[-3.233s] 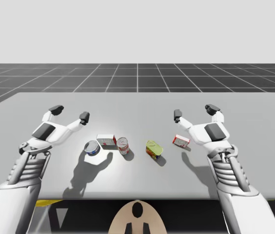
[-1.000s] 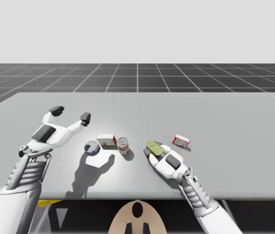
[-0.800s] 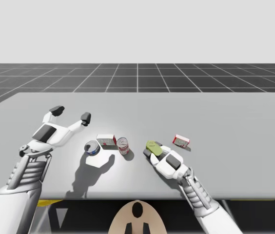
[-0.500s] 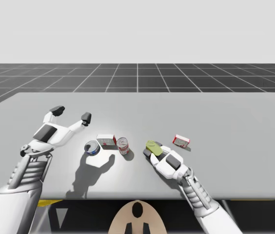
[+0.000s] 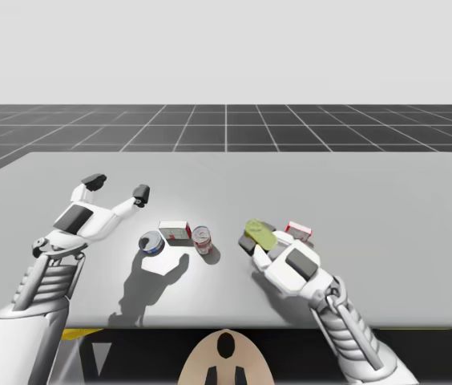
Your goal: Lift the meat can off the table.
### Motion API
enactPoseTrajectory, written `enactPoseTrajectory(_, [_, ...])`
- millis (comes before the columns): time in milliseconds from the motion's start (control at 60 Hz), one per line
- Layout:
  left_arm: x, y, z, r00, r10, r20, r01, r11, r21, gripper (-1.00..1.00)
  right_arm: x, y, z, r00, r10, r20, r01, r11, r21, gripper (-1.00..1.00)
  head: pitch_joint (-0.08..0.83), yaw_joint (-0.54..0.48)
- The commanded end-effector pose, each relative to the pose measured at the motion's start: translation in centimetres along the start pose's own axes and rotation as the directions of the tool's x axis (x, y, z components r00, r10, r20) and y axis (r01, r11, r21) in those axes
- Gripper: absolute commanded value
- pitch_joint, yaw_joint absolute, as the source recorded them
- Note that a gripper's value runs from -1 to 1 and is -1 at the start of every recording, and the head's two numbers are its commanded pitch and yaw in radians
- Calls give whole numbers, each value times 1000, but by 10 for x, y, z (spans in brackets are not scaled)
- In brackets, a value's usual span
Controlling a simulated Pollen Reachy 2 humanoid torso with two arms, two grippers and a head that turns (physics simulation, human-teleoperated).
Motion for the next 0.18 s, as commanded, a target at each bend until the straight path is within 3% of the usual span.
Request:
enactPoseTrajectory(17, [1, 1, 0, 1000, 2, 3, -2, 1000, 0, -1000, 84, -9, 8, 980, 69, 186, -65, 997, -29, 1000, 270, -208])
enactPoseTrajectory(100, [1, 1, 0, 1000, 1, 4, -1, 1000, 1, -1000, 118, -10, 18, 965, 90, 245, -82, 996, -39, 1000, 266, -210])
enactPoseTrajectory(183, [1, 1, 0, 1000, 0, 6, 0, 1000, 1, -1000, 147, -11, 30, 951, 77, 298, -69, 997, -35, 1000, 263, -212])
